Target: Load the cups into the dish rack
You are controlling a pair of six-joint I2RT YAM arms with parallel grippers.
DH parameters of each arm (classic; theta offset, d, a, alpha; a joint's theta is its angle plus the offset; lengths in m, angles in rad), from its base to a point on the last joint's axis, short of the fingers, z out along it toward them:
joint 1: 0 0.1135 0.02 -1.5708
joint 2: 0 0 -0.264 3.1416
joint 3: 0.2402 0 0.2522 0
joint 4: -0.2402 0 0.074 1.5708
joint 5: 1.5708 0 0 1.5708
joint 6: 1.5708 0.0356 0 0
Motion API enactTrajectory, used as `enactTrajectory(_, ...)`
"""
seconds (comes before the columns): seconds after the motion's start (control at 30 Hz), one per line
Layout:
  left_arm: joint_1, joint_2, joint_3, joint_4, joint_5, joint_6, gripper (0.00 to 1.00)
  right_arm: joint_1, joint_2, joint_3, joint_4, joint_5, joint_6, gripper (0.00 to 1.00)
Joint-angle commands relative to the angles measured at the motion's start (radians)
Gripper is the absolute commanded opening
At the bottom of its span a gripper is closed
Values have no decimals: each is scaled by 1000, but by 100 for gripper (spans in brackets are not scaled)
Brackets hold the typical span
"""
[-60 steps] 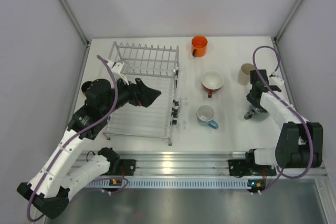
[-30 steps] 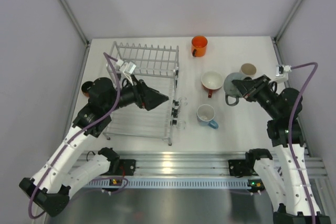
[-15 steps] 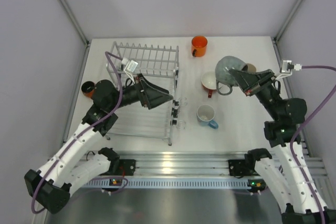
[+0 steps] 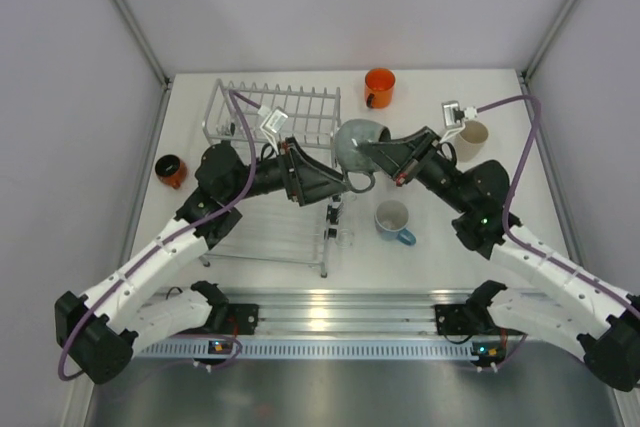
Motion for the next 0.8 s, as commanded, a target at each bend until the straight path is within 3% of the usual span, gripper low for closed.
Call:
enactTrajectory(0.0,-17,3,21,80,-17,8,86,48,-7,125,284,77,-56,0)
enactTrajectory(0.37,-29,23,10,86,-40,11,88,135,67,164,330,100,-74,0)
enactTrajectory(0.5,-29,14,-16,169,-22,-35,86,155,67,155,335,103,-82,0)
enactTrajectory(0.73,-32,-20,-27,247,1,-121,70,165,59,90,373,109,-80,0)
enactTrajectory(0.77,-32,-25,-28,255,3,-127,62,165,61,83,379,109,-79,0)
